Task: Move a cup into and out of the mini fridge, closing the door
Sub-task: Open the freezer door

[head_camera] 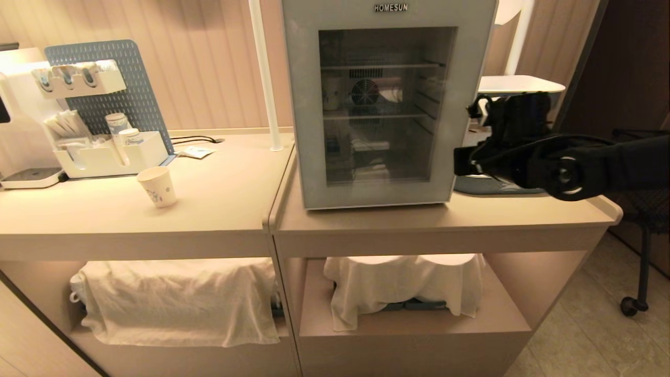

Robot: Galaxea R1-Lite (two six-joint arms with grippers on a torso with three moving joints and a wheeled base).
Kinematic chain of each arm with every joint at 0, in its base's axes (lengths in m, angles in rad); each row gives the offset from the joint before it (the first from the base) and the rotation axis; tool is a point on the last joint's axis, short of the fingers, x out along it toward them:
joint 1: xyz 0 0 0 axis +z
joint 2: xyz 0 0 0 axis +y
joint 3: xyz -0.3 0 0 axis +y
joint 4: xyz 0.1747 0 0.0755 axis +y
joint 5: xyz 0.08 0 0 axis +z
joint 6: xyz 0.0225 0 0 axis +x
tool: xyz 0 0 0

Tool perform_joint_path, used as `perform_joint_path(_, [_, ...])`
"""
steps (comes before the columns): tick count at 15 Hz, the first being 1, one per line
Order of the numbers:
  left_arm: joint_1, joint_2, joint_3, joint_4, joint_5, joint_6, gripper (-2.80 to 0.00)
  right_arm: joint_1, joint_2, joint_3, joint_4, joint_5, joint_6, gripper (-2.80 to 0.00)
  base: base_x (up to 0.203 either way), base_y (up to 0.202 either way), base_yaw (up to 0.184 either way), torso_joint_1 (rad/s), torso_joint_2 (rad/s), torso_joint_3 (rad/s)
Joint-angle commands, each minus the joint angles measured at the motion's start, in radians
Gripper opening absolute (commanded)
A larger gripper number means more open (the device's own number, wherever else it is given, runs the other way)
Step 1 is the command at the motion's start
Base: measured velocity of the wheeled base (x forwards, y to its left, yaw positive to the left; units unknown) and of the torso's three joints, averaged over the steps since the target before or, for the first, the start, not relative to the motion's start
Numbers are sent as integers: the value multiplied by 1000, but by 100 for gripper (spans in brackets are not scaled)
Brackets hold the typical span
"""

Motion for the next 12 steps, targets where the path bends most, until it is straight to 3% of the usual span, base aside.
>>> perform_joint_path(1, [0,1,0,0,0,0,-280,-70,-235,151,220,18,-20,-280,0,0,0,0,0,0])
perform_joint_path(5, [0,1,0,0,0,0,-280,-128,-542,455,326,57,-38,-280,0,0,0,0,0,0])
perform_joint_path(12, [0,1,0,0,0,0,-280,-195,-1285,1051,264,118,-77,-280,0,0,0,0,0,0])
